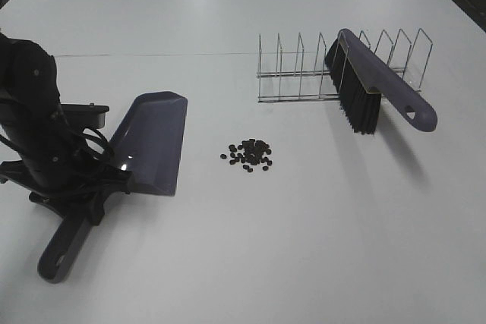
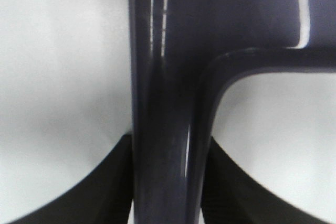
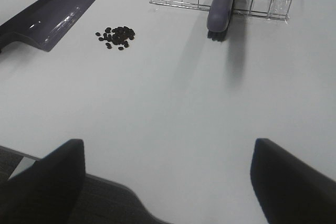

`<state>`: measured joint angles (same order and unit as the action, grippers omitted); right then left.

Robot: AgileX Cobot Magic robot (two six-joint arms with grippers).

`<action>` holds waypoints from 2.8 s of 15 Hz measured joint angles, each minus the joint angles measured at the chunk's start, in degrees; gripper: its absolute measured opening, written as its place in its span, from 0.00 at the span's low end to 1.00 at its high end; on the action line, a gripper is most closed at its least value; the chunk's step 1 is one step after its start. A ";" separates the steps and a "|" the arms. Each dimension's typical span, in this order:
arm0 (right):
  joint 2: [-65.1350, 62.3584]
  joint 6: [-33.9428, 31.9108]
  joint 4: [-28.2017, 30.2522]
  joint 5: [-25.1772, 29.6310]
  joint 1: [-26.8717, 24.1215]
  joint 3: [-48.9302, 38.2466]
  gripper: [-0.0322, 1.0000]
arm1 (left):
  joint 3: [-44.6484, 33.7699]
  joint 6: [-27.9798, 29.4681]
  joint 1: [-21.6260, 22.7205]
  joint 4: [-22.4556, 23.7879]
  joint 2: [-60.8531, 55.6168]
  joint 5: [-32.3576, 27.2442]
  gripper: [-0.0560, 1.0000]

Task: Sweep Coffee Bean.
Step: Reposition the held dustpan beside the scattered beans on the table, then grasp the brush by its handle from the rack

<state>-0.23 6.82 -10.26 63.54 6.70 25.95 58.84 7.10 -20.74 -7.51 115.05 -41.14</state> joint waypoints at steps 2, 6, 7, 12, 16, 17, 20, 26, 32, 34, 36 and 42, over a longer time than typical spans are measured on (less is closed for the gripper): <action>0.00 0.00 0.00 0.00 0.00 0.00 0.76 | 0.11 0.06 0.00 -0.06 -0.06 -0.06 0.36; 0.00 0.00 0.00 0.00 0.00 0.00 0.76 | -0.80 0.06 0.00 -0.63 -2.86 -0.34 0.36; 0.00 0.00 0.00 0.00 0.00 0.00 0.76 | -0.97 0.06 0.00 -0.29 -4.64 -1.43 0.36; 0.00 0.00 0.00 0.00 0.00 0.00 0.76 | -0.97 0.06 0.00 0.57 -15.58 -6.65 0.36; 0.00 0.00 0.00 0.00 0.00 0.00 0.76 | -0.97 0.06 0.00 0.57 -16.10 -9.34 0.36; 0.00 0.00 0.00 0.00 0.00 0.00 0.76 | -0.97 0.06 0.00 0.57 -16.10 -9.85 0.36; 0.00 0.00 0.00 0.00 0.00 0.00 0.76 | -0.97 0.06 0.00 0.57 -16.10 -10.66 0.36; 0.00 0.00 0.00 0.00 0.00 0.00 0.76 | -0.97 0.00 0.00 0.63 -16.96 -12.26 0.36; 0.00 0.00 0.00 0.00 0.00 0.00 0.76 | -1.09 -1.55 4.01 2.86 -18.96 -12.78 0.36; 0.00 0.00 0.00 0.00 0.00 0.00 0.76 | -1.09 -2.86 5.79 3.15 -18.96 -14.04 0.36; 0.00 0.00 0.00 0.00 0.00 0.00 0.76 | -1.09 -3.04 6.70 3.50 -18.96 -14.15 0.36; 0.00 -0.92 -0.97 -0.11 0.00 0.00 0.76 | -1.09 -3.21 6.82 6.53 -18.96 -15.30 0.36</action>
<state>-0.23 5.90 -11.23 63.43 6.70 25.95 57.75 3.90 -13.92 -0.97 96.09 -56.44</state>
